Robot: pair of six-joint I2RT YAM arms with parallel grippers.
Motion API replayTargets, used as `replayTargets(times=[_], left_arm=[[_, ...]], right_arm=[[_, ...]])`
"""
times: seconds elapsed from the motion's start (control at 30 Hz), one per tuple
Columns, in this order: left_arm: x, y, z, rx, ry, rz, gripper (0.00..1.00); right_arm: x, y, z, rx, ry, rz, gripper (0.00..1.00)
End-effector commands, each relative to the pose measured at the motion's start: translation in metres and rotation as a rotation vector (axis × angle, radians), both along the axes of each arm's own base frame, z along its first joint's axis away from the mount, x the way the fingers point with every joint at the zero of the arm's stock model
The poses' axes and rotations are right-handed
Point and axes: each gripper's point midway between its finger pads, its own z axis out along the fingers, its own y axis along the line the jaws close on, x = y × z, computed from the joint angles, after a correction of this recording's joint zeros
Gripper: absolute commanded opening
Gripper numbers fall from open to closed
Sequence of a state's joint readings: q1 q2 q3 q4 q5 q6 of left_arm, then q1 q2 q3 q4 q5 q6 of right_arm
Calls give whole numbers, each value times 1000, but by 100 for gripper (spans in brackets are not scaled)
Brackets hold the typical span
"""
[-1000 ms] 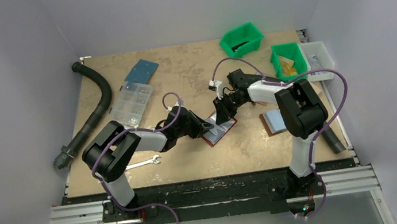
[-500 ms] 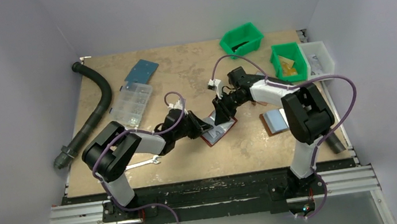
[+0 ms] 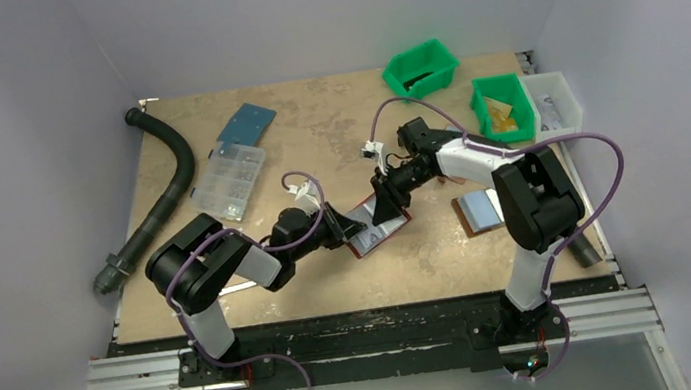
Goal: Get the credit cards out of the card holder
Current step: Remove the credit card from the card holder.
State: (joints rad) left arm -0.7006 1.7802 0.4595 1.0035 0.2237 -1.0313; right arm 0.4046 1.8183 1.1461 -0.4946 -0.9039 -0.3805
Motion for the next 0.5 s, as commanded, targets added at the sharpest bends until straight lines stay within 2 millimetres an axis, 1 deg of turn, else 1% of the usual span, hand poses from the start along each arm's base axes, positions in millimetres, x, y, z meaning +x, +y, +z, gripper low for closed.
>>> replayTargets(times=[0.0,0.1,0.2,0.47], left_arm=[[2,2,23,-51,-186,-25,0],[-2,6,31,-66,-240,-28,0],[-6,9,42,-91,-311,-36,0],[-15,16,61,-97,-451,-55,0]], right_arm=[[6,3,18,64,-15,16,38],[6,2,21,77,-9,16,39],[3,2,27,95,-10,30,41],[-12,5,42,174,-5,105,43]])
